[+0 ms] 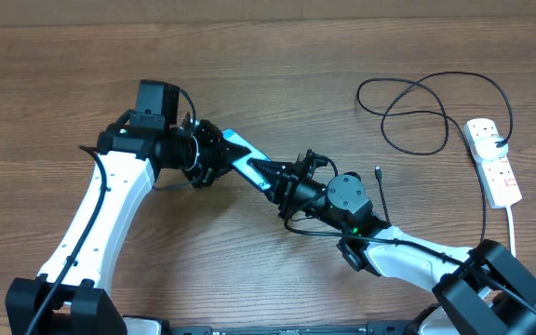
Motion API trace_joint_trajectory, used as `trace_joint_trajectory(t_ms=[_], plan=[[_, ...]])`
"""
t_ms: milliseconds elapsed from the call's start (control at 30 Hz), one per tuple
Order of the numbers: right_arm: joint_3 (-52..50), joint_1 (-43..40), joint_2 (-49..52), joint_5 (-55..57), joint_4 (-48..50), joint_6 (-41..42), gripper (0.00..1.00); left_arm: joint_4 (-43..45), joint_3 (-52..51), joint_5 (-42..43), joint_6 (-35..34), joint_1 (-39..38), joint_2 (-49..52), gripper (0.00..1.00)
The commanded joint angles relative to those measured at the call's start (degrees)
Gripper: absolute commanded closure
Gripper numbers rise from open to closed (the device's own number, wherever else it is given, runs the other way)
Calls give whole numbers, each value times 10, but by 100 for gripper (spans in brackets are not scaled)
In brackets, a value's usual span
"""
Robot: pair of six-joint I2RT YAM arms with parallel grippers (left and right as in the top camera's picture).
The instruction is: Plug charger to phone and switch on socket
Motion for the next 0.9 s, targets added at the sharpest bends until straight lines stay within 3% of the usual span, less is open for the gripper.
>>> trace_joint_trajectory(t_ms=[0, 367, 567, 867], plan=[[11, 7, -2, -26, 0, 6, 96, -17, -1, -40, -6, -4, -5, 96], [11, 7, -2, -27, -12, 6, 96, -17, -1, -39, -48, -3, -5, 96], [11, 7, -2, -26, -12, 6, 96, -6, -1, -38, -118, -3, -5, 95], [11, 7, -2, -15, -39, 7, 96, 55, -1, 2, -164, -3, -5, 95]])
